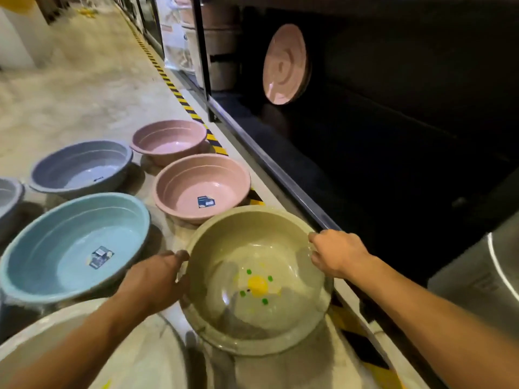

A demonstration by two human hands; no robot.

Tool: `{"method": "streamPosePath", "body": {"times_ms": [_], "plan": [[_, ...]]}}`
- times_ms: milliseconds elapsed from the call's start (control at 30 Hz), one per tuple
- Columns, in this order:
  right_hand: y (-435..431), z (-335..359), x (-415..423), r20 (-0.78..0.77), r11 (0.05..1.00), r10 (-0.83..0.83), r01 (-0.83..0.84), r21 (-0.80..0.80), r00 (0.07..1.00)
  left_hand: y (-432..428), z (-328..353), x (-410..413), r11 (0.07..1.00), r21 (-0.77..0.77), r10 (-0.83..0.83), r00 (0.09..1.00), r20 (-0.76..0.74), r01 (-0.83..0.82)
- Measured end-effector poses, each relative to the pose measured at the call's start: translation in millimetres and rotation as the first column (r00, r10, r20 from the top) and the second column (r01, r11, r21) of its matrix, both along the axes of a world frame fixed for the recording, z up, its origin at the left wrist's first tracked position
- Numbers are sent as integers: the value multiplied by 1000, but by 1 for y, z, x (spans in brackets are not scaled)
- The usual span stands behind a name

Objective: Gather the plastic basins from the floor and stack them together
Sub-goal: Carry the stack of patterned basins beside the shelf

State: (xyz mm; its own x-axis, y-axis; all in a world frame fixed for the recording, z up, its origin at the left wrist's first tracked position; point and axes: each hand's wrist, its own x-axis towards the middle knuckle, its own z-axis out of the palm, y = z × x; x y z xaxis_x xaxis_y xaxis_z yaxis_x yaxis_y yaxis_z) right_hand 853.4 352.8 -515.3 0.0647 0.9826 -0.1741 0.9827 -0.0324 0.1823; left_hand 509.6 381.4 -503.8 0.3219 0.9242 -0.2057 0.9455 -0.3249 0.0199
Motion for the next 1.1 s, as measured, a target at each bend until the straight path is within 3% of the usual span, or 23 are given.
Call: {"method": "streamPosePath", "body": {"times_ms": [233,333,467,600,700,1100], "plan": [[21,-73,34,-211,986,-141,156,55,967,23,-70,21,985,53,167,982,-87,-163],[21,-89,41,-327,977,-159,197,85,931,26,-91,22,974,20,228,973,-20,-228],[21,-100,48,-437,969,-162,227,101,885,27,-104,26,959,-51,284,940,189,-279],[26,-92,54,-518,958,-192,274,87,834,32,-98,29,965,-16,254,919,301,-262],[19,-80,52,-552,948,-201,303,100,809,28,-86,23,953,-53,288,839,462,-298],[13,26,-9,-642,961,-30,199,192,766,-7,15,-58,927,68,281,802,528,-369]]}}
